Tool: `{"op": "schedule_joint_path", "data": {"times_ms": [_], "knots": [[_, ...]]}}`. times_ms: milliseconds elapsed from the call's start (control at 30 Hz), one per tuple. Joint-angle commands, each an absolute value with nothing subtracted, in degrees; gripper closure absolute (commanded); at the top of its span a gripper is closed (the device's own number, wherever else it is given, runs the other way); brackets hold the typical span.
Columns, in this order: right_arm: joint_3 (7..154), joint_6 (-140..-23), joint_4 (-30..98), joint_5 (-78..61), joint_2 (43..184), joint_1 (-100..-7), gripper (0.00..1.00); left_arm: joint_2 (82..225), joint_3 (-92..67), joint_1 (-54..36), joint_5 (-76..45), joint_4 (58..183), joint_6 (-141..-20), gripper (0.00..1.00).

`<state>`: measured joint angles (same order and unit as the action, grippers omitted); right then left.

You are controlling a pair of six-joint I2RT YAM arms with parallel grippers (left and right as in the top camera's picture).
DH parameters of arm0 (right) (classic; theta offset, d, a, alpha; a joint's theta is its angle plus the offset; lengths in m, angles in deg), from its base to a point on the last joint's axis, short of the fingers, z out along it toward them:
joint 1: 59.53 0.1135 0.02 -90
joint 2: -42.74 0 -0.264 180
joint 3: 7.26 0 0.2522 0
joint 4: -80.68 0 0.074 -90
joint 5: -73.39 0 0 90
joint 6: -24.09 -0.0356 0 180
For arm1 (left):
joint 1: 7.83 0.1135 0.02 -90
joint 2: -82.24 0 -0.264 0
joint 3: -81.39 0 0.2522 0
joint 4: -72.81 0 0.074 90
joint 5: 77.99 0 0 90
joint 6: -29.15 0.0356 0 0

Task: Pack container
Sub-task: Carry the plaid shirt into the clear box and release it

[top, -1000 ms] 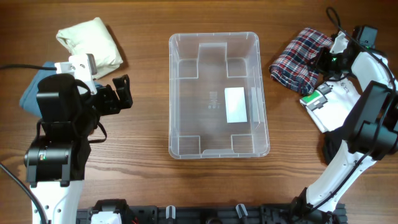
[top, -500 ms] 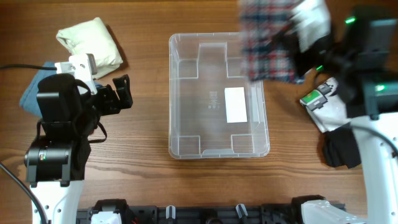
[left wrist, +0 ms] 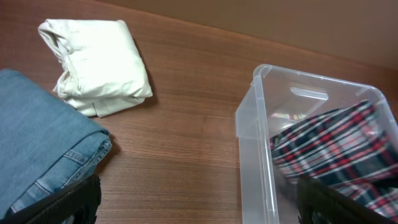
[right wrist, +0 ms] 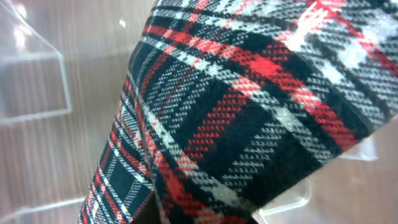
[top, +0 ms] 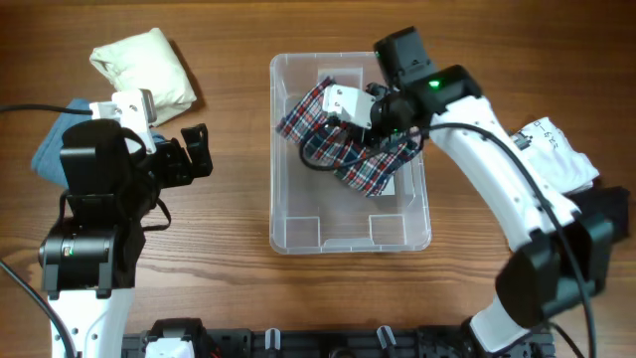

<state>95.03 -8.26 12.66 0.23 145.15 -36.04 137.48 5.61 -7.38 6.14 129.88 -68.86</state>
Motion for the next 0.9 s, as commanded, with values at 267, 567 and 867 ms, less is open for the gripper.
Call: {"op": "schedule_joint_path", "data": {"times_ms": [267, 567, 867], "knots": [[95.4, -35.1, 34.9, -33.5, 144.6, -34.9, 0.00, 137.4, 4.2, -7.7, 6.3, 129.7, -69.0, 0.00], [95.3, -47.1, 32.1, -17.1, 133.6, -35.0, 0.96, 137.4, 4.2, -7.7, 6.3, 129.9, -69.0, 0.00], [95.3, -50.1, 40.6, -13.6, 154.5, -32.9, 0.96, 137.4, 4.2, -7.7, 6.3, 130.4, -69.0, 0.00]]}}
